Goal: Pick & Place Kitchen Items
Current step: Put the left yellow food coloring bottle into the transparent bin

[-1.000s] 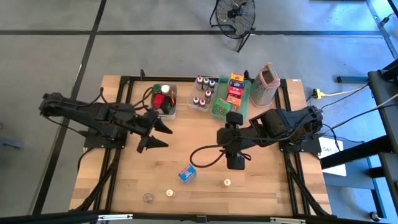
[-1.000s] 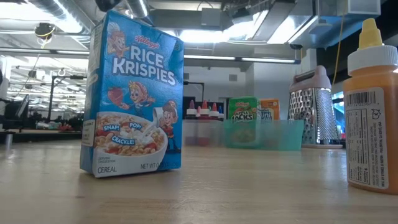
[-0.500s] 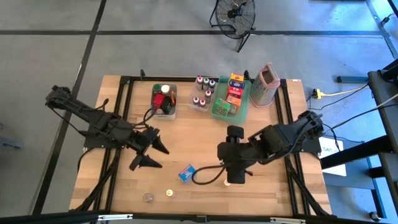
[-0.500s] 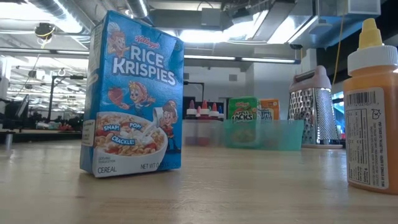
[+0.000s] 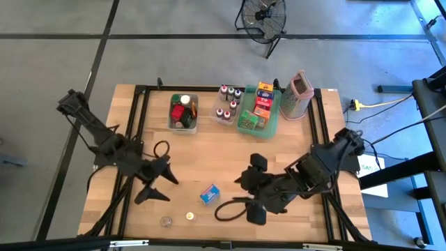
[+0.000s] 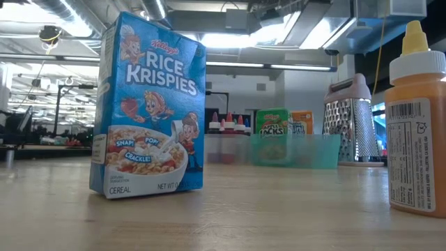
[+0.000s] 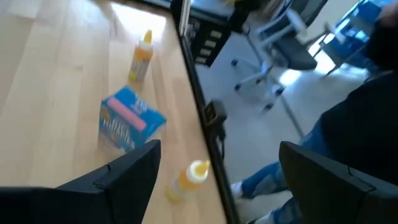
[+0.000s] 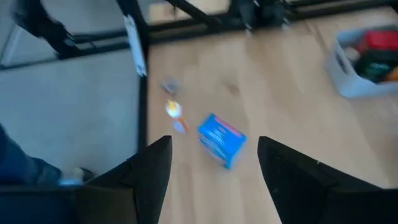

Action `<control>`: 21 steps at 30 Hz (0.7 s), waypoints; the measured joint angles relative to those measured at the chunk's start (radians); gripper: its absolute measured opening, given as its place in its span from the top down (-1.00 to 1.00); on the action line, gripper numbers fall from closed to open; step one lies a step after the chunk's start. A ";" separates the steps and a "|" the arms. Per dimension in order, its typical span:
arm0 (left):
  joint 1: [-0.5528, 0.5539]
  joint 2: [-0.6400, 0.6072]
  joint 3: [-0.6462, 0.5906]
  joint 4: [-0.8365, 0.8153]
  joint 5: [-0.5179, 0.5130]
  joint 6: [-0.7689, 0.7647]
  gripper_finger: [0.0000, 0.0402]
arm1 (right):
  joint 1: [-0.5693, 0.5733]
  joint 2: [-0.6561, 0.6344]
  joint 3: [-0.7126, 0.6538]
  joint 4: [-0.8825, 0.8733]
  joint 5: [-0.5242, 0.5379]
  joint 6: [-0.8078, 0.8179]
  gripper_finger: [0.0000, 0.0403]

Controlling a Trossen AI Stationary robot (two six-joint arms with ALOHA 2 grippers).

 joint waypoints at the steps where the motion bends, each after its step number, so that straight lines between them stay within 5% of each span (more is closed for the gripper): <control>1: -0.020 0.005 0.000 -0.010 -0.017 0.000 -0.60 | 0.005 0.003 0.000 0.024 0.001 -0.006 -0.19; 12: -0.272 0.173 0.000 0.006 -0.276 0.076 -0.60 | 0.034 0.044 0.001 0.292 -0.020 0.011 -0.19; 21: -0.305 0.377 0.000 0.108 -0.429 0.012 -0.60 | 0.089 0.079 0.000 0.456 -0.058 -0.041 -0.20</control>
